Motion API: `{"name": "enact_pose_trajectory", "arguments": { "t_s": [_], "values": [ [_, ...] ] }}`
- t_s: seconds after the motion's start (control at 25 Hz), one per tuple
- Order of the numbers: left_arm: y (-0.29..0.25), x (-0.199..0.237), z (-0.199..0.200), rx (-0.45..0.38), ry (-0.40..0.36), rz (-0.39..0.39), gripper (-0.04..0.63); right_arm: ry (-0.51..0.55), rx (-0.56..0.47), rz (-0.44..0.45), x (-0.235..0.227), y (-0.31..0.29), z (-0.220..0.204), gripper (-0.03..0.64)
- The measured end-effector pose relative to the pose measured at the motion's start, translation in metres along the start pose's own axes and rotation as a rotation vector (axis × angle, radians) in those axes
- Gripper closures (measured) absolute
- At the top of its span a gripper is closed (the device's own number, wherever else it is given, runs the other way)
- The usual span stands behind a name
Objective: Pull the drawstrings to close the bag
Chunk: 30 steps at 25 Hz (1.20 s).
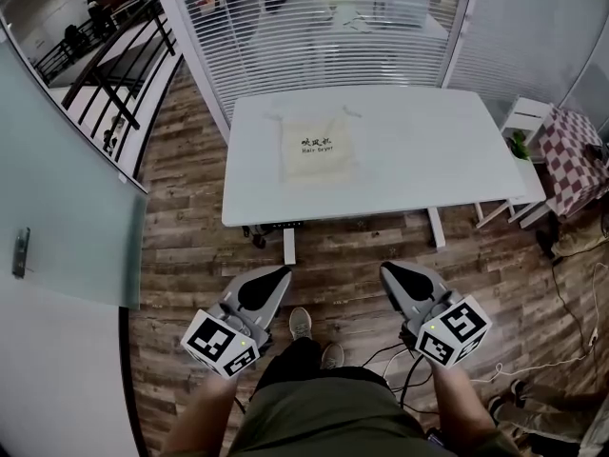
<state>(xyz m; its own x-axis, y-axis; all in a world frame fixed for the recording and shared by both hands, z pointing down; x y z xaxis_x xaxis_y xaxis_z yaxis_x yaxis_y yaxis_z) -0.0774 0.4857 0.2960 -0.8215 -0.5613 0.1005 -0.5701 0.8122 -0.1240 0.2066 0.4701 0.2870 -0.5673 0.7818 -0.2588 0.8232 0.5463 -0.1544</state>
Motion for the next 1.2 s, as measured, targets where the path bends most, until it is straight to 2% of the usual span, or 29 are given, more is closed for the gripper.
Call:
{"name": "enact_pose_trajectory", "arguments": {
  "t_s": [0.36,1.2],
  "values": [
    [-0.027,0.024,-0.005,0.003,0.020,-0.006,0.589,0.005,0.027,0.003,-0.022,-0.028,0.003,0.607],
    [-0.103,0.129,-0.007,0.041,0.049,-0.043,0.589,-0.026,0.075,-0.024,-0.084,-0.129,0.015,0.607]
  ]
}}
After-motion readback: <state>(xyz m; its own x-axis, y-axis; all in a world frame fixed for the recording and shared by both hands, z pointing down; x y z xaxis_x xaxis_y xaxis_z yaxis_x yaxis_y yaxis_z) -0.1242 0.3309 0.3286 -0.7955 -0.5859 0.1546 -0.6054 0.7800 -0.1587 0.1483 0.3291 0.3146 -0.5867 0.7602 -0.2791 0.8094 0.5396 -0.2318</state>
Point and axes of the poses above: the fingertips, and each gripper's own axes: y backward along the fingers, x to its left, z out of its top, the point moved 9 cm from there along y, backward along the fingers, and after that the axes turned 9 degrees about z, right-handed, at the moved point
